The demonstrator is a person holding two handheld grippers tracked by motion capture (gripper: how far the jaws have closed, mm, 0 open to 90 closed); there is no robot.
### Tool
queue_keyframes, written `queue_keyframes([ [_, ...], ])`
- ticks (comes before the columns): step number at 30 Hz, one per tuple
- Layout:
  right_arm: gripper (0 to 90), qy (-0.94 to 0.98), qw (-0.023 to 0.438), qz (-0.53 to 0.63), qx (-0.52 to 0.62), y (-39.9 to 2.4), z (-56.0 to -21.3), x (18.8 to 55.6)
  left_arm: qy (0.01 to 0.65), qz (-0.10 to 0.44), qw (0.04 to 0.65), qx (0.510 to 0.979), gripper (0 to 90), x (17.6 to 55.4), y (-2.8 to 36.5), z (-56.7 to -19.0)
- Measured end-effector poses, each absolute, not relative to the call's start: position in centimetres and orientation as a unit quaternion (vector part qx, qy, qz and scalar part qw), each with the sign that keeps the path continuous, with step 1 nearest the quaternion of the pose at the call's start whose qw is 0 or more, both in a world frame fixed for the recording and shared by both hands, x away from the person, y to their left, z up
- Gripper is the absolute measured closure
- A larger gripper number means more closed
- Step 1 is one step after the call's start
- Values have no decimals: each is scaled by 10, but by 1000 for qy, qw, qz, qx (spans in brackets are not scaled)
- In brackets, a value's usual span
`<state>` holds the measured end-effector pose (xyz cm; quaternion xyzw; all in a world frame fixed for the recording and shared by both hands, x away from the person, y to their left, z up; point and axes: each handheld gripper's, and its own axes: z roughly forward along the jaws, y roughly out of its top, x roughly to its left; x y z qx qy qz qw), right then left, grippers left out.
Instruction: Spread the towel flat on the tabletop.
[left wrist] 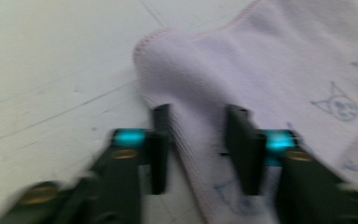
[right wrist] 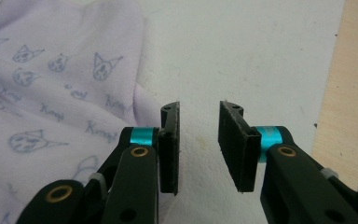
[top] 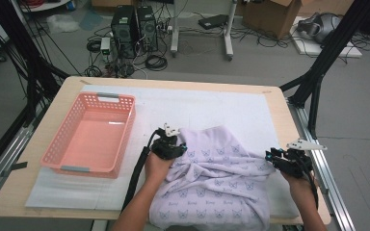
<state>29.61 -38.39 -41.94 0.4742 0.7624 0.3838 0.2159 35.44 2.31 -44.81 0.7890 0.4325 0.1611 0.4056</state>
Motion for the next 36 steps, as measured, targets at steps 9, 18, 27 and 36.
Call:
queue_keyframes([
  [9,665,765,184,386,482,-375,-425,331,456,191,408,767,857,342,60,-423],
  [18,710,806,158,365,439,-338,-428,359,463,179,397,772,857,326,77,-432],
  [27,787,838,113,354,399,-303,-440,372,471,168,410,763,857,319,85,-441],
  [36,873,794,246,352,431,-334,-408,345,444,176,438,762,857,336,61,-425],
])
